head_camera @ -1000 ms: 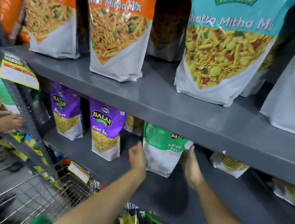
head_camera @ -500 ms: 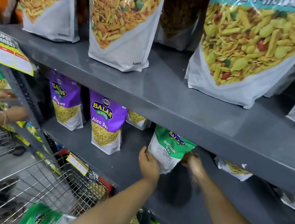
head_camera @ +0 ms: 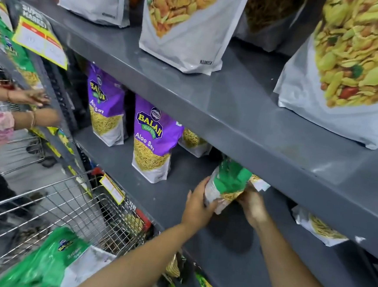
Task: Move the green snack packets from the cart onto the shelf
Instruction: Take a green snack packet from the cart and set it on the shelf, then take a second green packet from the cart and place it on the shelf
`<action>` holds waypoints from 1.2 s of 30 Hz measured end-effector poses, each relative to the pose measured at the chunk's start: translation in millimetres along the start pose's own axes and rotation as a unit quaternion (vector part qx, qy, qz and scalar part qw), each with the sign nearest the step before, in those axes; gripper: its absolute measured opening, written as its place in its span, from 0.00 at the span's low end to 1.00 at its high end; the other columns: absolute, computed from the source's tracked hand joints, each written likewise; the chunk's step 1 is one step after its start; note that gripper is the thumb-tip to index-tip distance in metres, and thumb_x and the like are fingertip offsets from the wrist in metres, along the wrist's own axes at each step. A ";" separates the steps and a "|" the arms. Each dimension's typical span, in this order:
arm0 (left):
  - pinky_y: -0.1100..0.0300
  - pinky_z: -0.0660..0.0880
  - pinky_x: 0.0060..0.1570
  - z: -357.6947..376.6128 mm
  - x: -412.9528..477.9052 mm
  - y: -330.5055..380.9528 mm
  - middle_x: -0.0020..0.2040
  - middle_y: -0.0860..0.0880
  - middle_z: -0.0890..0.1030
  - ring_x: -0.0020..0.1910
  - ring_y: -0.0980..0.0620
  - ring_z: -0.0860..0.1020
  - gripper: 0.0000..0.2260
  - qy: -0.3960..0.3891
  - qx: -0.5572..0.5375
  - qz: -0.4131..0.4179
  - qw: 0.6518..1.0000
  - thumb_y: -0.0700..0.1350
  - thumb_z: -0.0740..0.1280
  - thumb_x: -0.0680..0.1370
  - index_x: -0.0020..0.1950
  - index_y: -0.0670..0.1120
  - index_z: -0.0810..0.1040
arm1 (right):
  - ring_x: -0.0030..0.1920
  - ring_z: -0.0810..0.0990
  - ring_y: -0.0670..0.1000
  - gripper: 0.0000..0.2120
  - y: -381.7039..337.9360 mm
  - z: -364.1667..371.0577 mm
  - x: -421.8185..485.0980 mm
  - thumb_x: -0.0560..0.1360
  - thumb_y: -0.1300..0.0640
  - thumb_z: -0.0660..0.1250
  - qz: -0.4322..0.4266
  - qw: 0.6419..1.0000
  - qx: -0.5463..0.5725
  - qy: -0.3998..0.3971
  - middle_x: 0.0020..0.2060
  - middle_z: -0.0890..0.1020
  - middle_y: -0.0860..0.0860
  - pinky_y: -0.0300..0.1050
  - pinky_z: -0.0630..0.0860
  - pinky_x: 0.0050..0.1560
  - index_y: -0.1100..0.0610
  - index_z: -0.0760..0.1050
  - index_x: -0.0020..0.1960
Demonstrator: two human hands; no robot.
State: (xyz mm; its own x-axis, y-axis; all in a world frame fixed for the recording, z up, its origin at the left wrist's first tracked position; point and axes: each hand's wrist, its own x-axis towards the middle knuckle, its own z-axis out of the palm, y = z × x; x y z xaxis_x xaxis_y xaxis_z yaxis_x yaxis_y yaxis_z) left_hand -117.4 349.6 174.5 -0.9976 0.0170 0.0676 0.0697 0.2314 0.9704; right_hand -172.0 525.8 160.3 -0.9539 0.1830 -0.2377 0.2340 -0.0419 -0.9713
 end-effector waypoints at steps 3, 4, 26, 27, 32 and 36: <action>0.51 0.63 0.72 -22.7 20.9 -16.0 0.67 0.46 0.72 0.68 0.50 0.70 0.35 0.036 0.039 0.004 0.999 0.62 0.67 0.66 0.68 0.47 0.70 | 0.59 0.77 0.59 0.17 -2.5 3.9 -25.3 0.78 0.54 0.56 0.001 0.997 -0.001 0.075 0.63 0.77 0.60 0.45 0.77 0.43 0.58 0.71 0.65; 0.49 0.68 0.69 -25.7 24.8 -18.1 0.65 0.45 0.75 0.65 0.49 0.73 0.33 0.044 -0.003 -0.011 0.999 0.61 0.68 0.67 0.67 0.46 0.71 | 0.59 0.77 0.59 0.16 -3.2 6.9 -32.2 0.79 0.54 0.56 -0.001 0.995 -0.005 0.095 0.62 0.77 0.60 0.44 0.76 0.41 0.58 0.71 0.63; 0.65 0.71 0.64 -92.0 -36.6 -18.3 0.63 0.46 0.79 0.61 0.54 0.76 0.13 0.081 -0.125 -0.076 0.986 0.40 0.61 0.79 0.64 0.44 0.74 | 0.47 0.76 0.46 0.17 28.4 79.2 -141.3 0.75 0.60 0.59 -0.148 0.953 0.015 0.263 0.48 0.78 0.43 0.47 0.71 0.52 0.37 0.70 0.52; 0.61 0.73 0.63 -112.6 -59.9 -27.7 0.60 0.48 0.80 0.59 0.53 0.78 0.12 0.115 -0.120 -0.071 0.984 0.40 0.61 0.79 0.60 0.47 0.76 | 0.47 0.76 0.46 0.17 32.2 95.2 -154.5 0.73 0.57 0.58 -0.181 0.952 0.002 0.245 0.46 0.79 0.41 0.43 0.71 0.51 0.36 0.70 0.54; 0.58 0.75 0.55 -229.7 -159.0 -87.4 0.50 0.48 0.81 0.53 0.47 0.79 0.12 0.350 -0.071 -0.167 0.919 0.33 0.62 0.77 0.49 0.50 0.78 | 0.41 0.76 0.39 0.18 61.5 217.1 -210.1 0.70 0.57 0.61 -0.217 0.975 -0.037 0.030 0.45 0.78 0.39 0.28 0.72 0.43 0.47 0.68 0.59; 0.52 0.70 0.56 -288.8 -201.9 -144.3 0.54 0.40 0.78 0.56 0.39 0.76 0.11 0.384 -0.042 -0.349 0.854 0.33 0.64 0.74 0.56 0.40 0.74 | 0.41 0.76 0.37 0.21 81.7 304.4 -211.1 0.71 0.60 0.60 -0.165 0.960 -0.187 -0.129 0.46 0.75 0.41 0.30 0.72 0.39 0.54 0.68 0.63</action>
State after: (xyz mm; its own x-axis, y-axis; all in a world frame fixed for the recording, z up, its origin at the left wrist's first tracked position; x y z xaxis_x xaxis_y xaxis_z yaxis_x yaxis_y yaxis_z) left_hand 73.7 31.8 87.9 -0.5044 -0.7467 -0.4336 -0.5113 -0.1463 0.8468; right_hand -8.6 184.7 130.2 -0.9911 -0.1262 0.0420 -0.0832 0.3414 -0.9362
